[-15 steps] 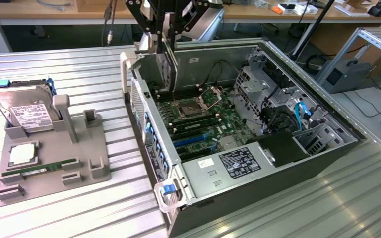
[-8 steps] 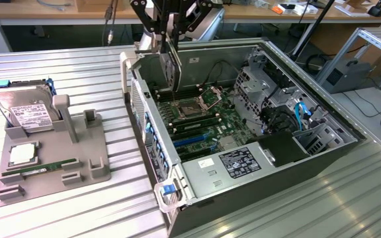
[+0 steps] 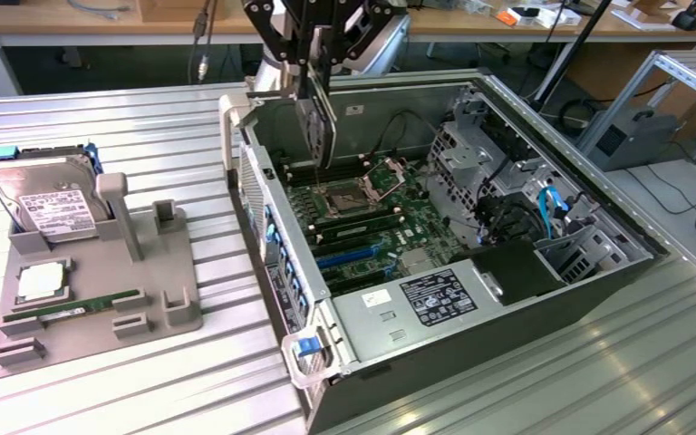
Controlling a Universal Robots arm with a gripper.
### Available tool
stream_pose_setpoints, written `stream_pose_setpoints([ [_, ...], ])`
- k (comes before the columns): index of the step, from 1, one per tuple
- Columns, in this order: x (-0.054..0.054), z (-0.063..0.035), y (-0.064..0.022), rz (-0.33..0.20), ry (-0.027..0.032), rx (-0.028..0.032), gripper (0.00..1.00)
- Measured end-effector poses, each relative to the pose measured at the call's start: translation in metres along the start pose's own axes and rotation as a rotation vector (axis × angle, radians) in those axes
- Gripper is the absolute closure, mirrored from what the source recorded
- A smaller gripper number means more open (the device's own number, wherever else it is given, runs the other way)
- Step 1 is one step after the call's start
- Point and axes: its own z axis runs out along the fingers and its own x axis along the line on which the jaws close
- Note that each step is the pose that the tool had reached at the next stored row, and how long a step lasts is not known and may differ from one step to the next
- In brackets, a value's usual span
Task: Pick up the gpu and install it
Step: 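Pick up the gpu and move the gpu toward the slot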
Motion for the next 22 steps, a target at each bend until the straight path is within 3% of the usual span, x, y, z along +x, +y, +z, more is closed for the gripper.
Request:
stream_pose_setpoints([
  [22,-0.028,0.0068,0.0015,0.0,-0.0002,0.0035,0.73],
])
